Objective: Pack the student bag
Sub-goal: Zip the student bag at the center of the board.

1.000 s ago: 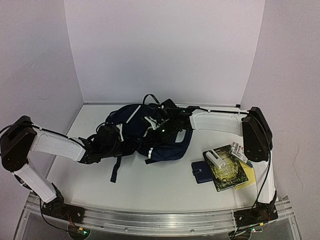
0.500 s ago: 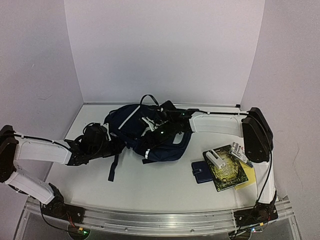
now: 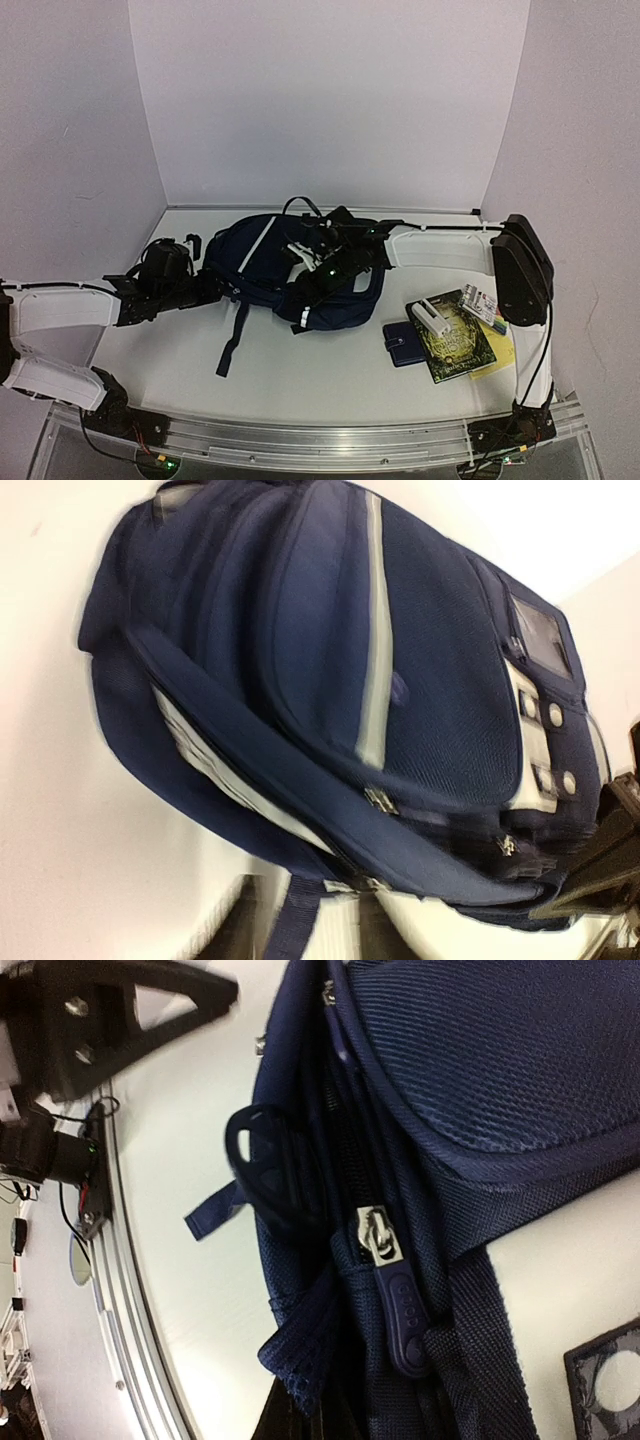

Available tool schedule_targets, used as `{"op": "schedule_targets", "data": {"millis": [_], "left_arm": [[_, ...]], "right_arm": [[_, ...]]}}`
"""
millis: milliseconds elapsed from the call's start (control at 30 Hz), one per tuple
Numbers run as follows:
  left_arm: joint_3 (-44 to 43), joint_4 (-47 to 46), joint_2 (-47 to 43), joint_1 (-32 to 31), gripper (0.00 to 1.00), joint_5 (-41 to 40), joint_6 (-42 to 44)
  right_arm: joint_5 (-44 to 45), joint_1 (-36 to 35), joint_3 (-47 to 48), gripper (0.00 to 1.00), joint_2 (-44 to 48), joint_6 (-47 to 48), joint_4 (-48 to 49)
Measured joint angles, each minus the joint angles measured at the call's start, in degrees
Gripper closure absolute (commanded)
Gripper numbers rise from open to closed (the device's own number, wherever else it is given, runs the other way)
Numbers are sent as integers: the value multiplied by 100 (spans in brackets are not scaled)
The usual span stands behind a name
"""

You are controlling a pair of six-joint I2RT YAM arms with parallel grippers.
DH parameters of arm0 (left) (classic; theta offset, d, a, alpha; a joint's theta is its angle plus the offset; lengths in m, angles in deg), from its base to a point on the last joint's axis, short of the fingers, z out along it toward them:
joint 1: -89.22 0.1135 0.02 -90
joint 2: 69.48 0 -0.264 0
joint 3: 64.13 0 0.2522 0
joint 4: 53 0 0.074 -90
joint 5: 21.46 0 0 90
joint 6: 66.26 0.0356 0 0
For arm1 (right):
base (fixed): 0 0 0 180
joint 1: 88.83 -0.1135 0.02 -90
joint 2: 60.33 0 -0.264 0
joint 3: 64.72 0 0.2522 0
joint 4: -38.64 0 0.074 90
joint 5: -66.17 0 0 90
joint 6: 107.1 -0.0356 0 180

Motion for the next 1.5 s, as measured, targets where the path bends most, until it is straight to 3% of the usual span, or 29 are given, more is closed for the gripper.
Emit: {"op": "schedule_targets", "data": {"millis": [100,433,733,1067,1367,1500], "left_arm": [[0,5,-92,61,46,124,146],[260,-236,-193,59,46,1084,384],[270,-497,740,59,49,1427,696],[-99,-802,1263,59,61,1616,985],[-253,-797,1263,46,97,1654,1015],[-258,-628,1225,38,100,1519,985]], "right_arm": [[3,24,7,100,1,17,-187],[1,37,133,100,0,11,-306],[-3,37,158,100,-1,-7,-339],[-6,37,164,100,1,-7,-351],[-40,37,164,100,1,-4,-348],[-16,45,164,100,1,39,-353]]}}
